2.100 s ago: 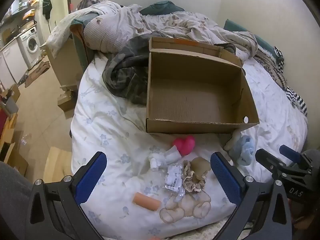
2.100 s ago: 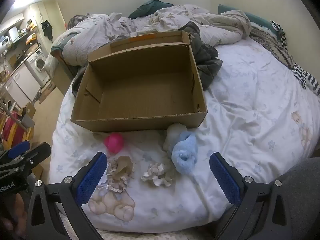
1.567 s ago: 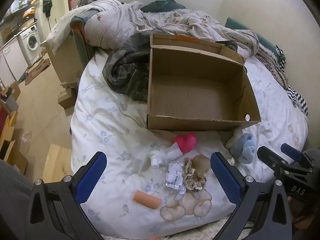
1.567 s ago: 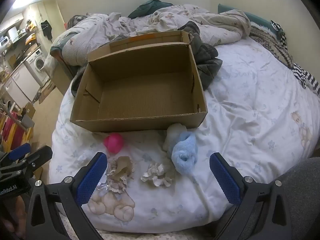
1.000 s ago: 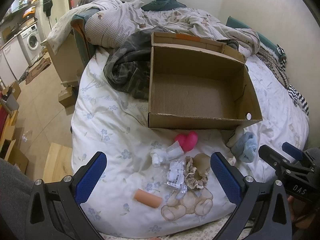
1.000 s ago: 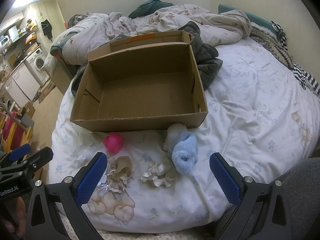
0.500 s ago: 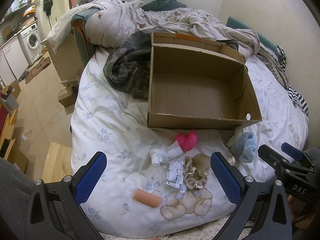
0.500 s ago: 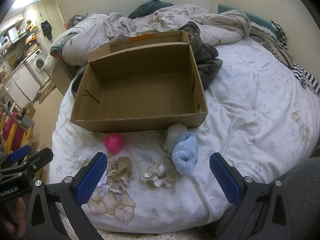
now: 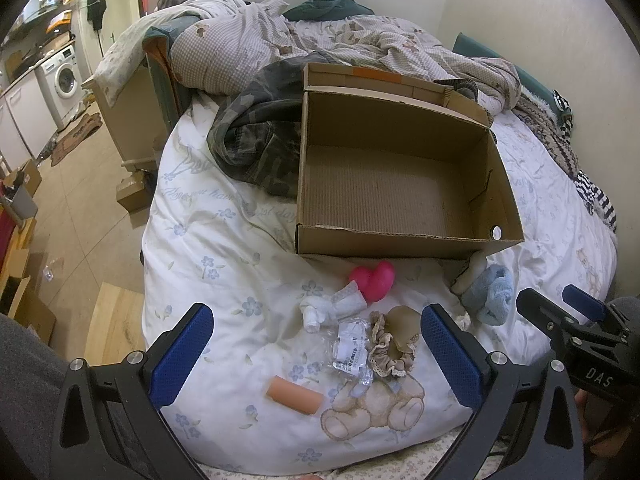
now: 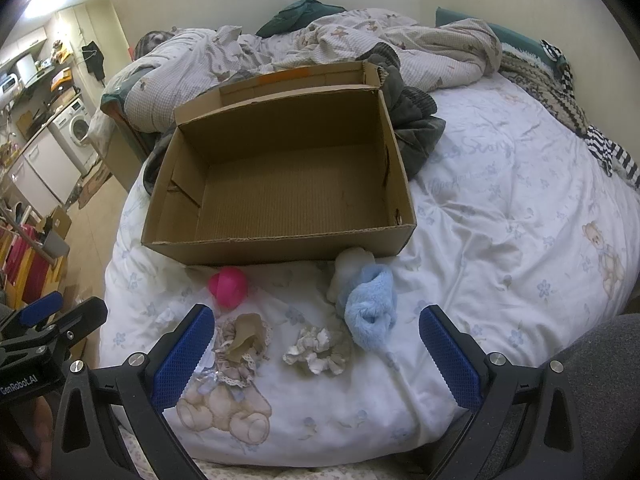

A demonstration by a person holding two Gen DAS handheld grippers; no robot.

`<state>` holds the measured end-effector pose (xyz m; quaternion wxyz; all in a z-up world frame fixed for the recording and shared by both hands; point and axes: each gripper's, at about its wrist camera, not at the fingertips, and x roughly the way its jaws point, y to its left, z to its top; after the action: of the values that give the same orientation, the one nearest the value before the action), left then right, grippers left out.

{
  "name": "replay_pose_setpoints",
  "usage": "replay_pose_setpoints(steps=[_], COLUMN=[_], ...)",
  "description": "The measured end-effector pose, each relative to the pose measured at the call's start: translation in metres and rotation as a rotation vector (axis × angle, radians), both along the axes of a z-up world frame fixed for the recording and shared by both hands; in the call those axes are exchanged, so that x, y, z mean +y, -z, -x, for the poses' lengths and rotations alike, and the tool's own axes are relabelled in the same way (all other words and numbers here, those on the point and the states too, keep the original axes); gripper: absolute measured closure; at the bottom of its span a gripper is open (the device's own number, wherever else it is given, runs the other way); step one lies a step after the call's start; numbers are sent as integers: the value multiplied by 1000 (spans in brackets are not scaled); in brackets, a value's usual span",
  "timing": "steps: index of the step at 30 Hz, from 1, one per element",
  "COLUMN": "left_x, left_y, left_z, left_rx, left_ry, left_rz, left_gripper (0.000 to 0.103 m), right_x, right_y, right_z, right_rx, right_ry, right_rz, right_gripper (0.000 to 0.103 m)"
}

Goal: Organize soft objects

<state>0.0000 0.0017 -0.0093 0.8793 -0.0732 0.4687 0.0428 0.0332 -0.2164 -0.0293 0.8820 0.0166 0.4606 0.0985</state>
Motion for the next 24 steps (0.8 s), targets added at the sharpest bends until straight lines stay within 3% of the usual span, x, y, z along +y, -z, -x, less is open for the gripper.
replay_pose_setpoints(steps=[24], left_x=[-1], left_y=[1], left_z=[1], left_rx=[2], left_ry=[-2], left_rz=[0], left_gripper=[0], right_x=[1], right_y=[0], right_z=[0], right_rx=[1], right_ry=[0], right_rz=[0], right_gripper=[0])
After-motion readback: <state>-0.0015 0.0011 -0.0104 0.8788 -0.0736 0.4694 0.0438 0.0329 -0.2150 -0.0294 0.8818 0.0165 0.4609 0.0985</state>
